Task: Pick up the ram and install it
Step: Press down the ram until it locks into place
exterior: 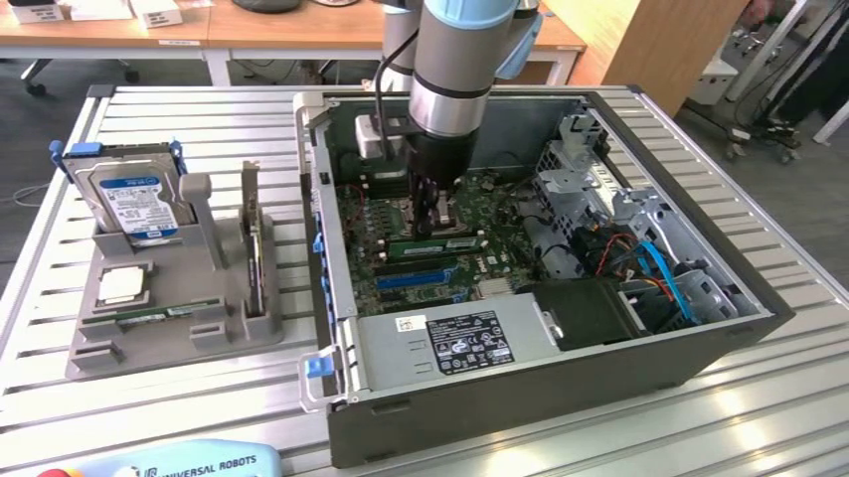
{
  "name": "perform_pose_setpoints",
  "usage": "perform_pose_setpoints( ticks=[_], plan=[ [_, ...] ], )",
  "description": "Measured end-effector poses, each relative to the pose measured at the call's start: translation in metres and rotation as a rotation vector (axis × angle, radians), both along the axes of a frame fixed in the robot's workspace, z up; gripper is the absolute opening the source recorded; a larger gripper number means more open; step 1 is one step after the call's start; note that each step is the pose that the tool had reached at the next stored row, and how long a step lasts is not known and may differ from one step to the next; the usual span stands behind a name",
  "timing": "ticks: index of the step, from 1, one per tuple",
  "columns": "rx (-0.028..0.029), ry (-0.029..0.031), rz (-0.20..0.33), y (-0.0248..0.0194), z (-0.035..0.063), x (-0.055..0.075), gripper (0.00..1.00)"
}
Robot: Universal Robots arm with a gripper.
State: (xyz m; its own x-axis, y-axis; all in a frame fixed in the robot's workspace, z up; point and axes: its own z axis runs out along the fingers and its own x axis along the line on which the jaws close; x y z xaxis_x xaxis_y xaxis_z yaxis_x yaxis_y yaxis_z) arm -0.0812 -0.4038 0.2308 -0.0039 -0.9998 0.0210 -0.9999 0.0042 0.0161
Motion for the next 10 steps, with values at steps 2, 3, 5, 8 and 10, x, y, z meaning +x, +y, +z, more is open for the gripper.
perform_pose_setpoints(
  ticks=[2,3,5,8,10],
  plan=[
    [0.0002,-0.0001,0.0,-0.0002,-0.0001,-0.0001,0.1],
    [0.0003,-0.0002,0.0,-0.0007,-0.0001,-0.0001,0.1],
    [0.0002,-0.0002,0.0,-0.0012,-0.0001,-0.0001,0.1],
    [0.0002,-0.0001,0.0,-0.0014,-0.0005,-0.0002,0.1],
    [0.0,-0.0003,0.0,-0.0015,-0.0013,-0.0003,0.1]
  ],
)
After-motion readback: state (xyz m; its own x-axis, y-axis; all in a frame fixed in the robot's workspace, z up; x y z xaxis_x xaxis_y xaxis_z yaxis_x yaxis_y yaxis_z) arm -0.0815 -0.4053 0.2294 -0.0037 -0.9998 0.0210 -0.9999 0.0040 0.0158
